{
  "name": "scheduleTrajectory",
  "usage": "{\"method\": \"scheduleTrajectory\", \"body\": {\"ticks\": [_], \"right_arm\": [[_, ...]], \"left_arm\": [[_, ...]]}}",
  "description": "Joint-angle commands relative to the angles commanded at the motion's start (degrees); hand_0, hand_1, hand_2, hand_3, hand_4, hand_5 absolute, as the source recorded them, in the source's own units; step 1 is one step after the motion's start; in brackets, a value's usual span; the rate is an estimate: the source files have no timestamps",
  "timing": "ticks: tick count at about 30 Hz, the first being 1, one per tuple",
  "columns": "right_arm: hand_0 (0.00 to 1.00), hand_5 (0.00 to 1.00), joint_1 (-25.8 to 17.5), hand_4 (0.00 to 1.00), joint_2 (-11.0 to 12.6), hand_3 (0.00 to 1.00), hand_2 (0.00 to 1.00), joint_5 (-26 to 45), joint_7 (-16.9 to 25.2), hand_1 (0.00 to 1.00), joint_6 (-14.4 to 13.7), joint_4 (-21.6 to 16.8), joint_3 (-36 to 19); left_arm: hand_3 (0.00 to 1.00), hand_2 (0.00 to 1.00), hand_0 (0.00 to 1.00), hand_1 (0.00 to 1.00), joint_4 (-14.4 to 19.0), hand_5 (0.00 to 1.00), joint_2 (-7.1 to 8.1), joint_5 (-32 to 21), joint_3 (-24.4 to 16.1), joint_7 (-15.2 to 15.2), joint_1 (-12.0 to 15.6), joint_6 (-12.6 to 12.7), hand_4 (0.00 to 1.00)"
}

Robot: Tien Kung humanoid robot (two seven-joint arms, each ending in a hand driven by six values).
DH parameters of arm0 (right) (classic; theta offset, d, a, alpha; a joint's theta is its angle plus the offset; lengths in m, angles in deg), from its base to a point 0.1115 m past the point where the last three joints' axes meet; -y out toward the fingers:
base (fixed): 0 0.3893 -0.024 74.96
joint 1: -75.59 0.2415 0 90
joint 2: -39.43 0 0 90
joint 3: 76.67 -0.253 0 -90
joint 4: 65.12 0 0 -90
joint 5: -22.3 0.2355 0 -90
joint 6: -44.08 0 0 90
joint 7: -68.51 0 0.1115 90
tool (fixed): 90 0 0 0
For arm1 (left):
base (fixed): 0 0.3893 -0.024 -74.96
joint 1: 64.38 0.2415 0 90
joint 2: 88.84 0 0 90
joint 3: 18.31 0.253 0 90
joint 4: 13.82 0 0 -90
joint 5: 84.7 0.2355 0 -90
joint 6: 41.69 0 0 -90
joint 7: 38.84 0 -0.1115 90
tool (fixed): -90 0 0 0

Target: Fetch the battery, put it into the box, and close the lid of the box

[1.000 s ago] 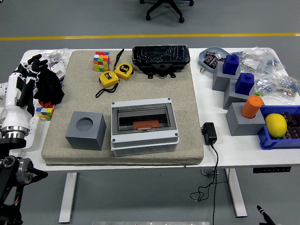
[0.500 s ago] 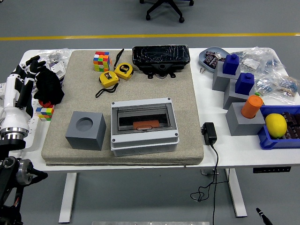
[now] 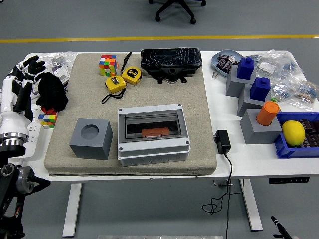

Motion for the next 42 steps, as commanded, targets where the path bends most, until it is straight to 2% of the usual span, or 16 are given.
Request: {"method": "scheduleTrajectory", "body": {"ticks": [9, 10, 14, 15, 21, 22, 33, 34, 39, 40, 42], "right_arm": [[0.928, 0.998, 0.0, 0.998, 0.1, 0.782, 0.740, -0.2, 0.0, 0.788, -0.1, 0.0, -0.4], [0.927, 0.998, 0.0, 0.998, 0.1, 0.782, 0.739, -0.2, 0.0, 0.788, -0.1, 0.0, -0.3], [0.927, 0.998, 0.0, 0.998, 0.0, 0.782, 0.739, 0.1, 0.0, 0.788, 0.0, 0.0, 0.0], [0.929, 0.998, 0.1, 0.998, 0.0, 0.783, 0.739, 0.2, 0.1, 0.788, 0.0, 0.0, 0.1], [0.929, 0.998, 0.2, 0.998, 0.1, 0.783, 0.739, 0.3, 0.1, 0.788, 0.0, 0.0, 0.1], [0.928, 0.998, 0.2, 0.998, 0.1, 0.782, 0.739, 0.2, 0.0, 0.788, 0.0, 0.0, 0.0], [0.929, 0.998, 0.2, 0.998, 0.2, 0.783, 0.741, 0.4, 0.1, 0.788, 0.0, 0.0, 0.2], [0.928, 0.998, 0.2, 0.998, 0.2, 0.783, 0.741, 0.4, 0.1, 0.788, 0.0, 0.0, 0.2], [0.928, 0.998, 0.1, 0.998, 0.2, 0.783, 0.741, 0.4, 0.0, 0.788, 0.0, 0.0, 0.2], [0.928, 0.998, 0.1, 0.998, 0.2, 0.783, 0.740, 0.4, 0.0, 0.788, 0.0, 0.0, 0.2], [0.928, 0.998, 0.1, 0.998, 0.2, 0.783, 0.740, 0.4, 0.0, 0.788, 0.0, 0.0, 0.2]], "left_arm": [[0.690, 0.681, 0.702, 0.724, 0.5, 0.733, 0.07, 2.6, 0.0, -0.8, -0.1, 2.0, 0.998], [0.608, 0.633, 0.689, 0.701, 0.6, 0.509, 0.07, 3.3, 0.0, -0.9, -0.1, 2.2, 0.881], [0.608, 0.633, 0.689, 0.701, 0.6, 0.509, 0.12, 4.0, 0.0, -0.8, -0.1, 2.8, 0.881], [0.520, 0.593, 0.638, 0.686, 0.6, 0.328, 0.14, 4.0, 0.0, -0.8, -0.1, 3.0, 0.739], [0.520, 0.593, 0.638, 0.686, 0.6, 0.328, 0.15, 5.1, 0.0, -0.9, -0.2, 3.5, 0.739], [0.432, 0.578, 0.617, 0.654, 0.6, 0.237, 0.14, 5.3, 0.0, -1.0, -0.2, 3.5, 0.746], [0.417, 0.576, 0.606, 0.635, 0.4, 0.209, 0.15, 5.6, 0.0, -1.2, -0.3, 3.3, 0.739], [0.454, 0.581, 0.605, 0.619, 0.4, 0.148, 0.16, 5.7, 0.1, -1.3, -0.3, 3.3, 0.777], [0.454, 0.581, 0.605, 0.619, 0.6, 0.148, 0.18, 6.8, 0.1, -1.7, -0.3, 3.6, 0.777], [0.376, 0.550, 0.597, 0.608, 0.6, 0.158, 0.20, 6.8, 0.1, -1.7, -0.3, 3.6, 0.824], [0.376, 0.550, 0.597, 0.608, 0.6, 0.158, 0.20, 6.7, 0.0, -1.8, -0.4, 3.5, 0.824]]}}
